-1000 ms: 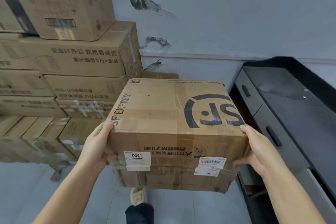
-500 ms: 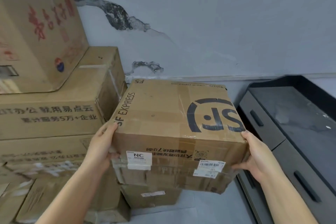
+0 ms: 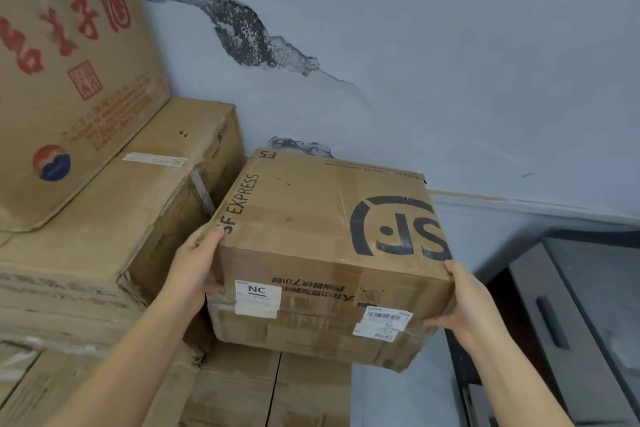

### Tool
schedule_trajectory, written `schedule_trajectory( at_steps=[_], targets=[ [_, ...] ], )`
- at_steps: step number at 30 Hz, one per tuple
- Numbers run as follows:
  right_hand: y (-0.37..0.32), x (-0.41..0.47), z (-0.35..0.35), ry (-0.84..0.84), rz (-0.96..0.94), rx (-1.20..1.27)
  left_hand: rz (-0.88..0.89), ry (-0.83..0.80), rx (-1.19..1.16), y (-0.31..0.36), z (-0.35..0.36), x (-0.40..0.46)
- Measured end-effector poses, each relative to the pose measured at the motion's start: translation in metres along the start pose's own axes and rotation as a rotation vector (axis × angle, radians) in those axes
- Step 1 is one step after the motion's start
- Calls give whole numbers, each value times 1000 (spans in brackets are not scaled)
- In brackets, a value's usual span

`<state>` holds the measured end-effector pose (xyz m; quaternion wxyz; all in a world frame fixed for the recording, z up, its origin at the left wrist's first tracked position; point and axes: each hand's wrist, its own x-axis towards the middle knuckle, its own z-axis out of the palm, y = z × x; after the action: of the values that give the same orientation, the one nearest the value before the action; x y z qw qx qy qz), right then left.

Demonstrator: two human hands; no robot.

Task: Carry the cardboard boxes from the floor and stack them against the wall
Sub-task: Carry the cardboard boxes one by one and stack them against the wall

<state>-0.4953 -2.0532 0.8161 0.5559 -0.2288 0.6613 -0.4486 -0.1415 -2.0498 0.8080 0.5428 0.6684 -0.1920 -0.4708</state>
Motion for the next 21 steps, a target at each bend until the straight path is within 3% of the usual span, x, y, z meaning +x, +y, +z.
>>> schedule_trajectory(
  at_steps=[6, 14, 18, 21],
  targets=[
    [5, 33, 20, -75, -53, -62, 0, 155, -1, -22, 8, 15],
    [56, 14, 14, -140, -105, -27, -26, 320, -6, -55, 1, 7],
    [68, 5, 13, -153, -105, -23, -74, 384, -169, -59, 1, -5],
    [73, 0, 14, -114, -123, -43, -115, 335, -238, -60, 4, -17]
  ],
)
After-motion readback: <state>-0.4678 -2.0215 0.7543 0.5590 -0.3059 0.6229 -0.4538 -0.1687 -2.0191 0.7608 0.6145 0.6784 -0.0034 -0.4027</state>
